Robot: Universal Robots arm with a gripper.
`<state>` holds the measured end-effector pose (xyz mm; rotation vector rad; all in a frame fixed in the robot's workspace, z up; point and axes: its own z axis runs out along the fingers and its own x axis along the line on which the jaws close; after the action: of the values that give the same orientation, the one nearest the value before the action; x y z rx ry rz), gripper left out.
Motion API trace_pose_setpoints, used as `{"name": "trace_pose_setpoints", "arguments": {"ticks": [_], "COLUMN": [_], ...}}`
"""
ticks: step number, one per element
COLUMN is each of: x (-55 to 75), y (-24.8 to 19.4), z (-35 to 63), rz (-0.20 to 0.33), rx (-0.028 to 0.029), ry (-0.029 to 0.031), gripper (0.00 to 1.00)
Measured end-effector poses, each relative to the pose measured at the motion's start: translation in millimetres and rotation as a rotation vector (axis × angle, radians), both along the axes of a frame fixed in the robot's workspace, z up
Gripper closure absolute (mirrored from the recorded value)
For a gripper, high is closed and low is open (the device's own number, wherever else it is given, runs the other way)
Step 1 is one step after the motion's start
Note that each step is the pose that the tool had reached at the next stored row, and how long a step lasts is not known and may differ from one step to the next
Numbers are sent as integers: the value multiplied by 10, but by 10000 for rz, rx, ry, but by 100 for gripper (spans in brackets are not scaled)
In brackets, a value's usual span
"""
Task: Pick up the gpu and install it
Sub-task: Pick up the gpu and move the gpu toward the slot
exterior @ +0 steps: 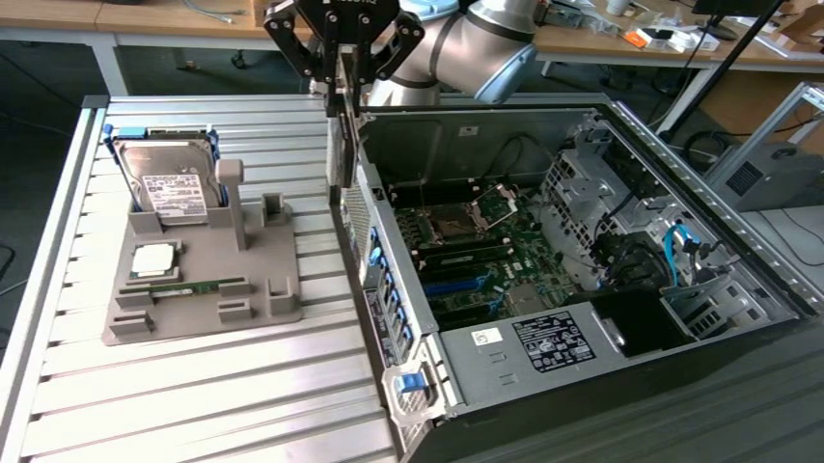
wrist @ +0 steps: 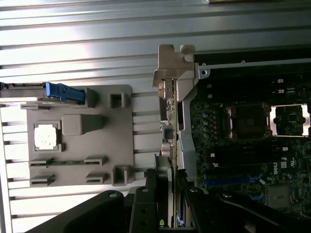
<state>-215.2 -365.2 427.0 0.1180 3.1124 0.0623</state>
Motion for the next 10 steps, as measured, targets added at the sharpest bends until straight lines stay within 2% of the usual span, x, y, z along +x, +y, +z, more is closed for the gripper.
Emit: {"name": "trace_pose_setpoints", "arguments": {"ticks": [10], "x": [32], "y": [0], "z": [0], "rz": [0], "rx": [-12], "ry": [0], "gripper": [73]}}
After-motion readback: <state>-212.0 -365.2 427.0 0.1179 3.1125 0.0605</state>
